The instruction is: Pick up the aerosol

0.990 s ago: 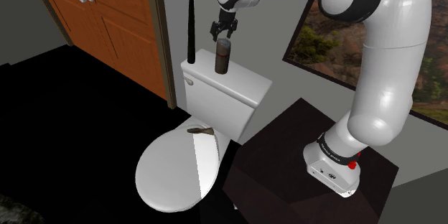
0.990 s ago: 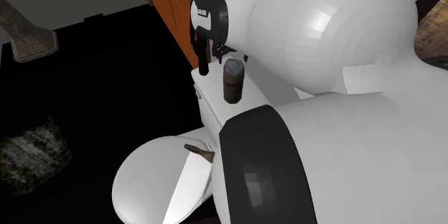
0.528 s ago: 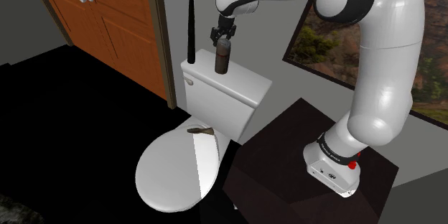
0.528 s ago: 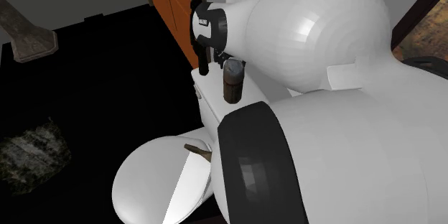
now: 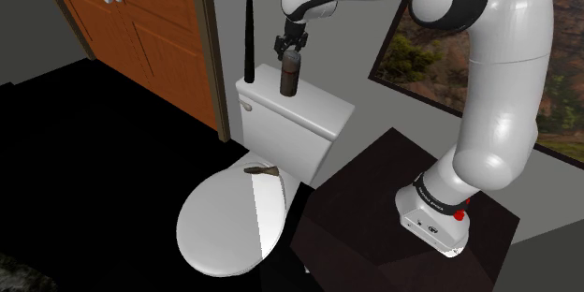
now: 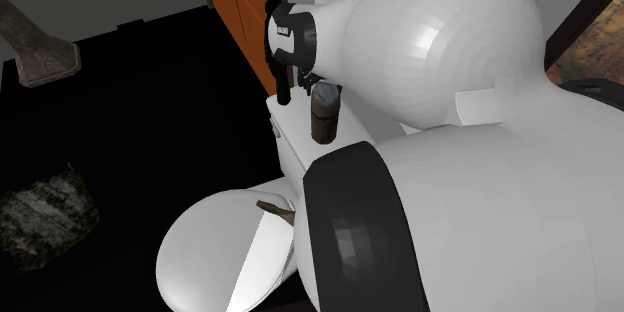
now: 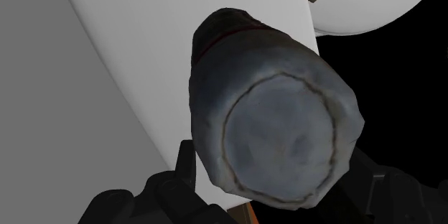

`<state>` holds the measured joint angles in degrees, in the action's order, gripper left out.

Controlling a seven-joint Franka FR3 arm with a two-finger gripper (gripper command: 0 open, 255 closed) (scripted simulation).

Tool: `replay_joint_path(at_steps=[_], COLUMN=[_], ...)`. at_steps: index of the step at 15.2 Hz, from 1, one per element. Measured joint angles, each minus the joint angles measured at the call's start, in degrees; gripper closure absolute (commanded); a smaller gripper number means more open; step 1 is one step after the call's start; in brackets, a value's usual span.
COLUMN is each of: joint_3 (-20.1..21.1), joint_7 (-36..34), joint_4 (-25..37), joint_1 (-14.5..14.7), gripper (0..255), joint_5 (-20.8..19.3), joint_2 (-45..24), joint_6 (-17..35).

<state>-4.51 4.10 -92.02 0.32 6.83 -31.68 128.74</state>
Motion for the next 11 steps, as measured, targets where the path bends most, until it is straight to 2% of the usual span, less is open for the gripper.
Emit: replay_joint_path(at_steps=[11], joint_3=[-0.3], joint_7=[-0.6], joint_4=[2.4], joint_1=[0.1], gripper=[255], joint_5=[-0.5], joint_2=[3.0], joint_6=[-5.5])
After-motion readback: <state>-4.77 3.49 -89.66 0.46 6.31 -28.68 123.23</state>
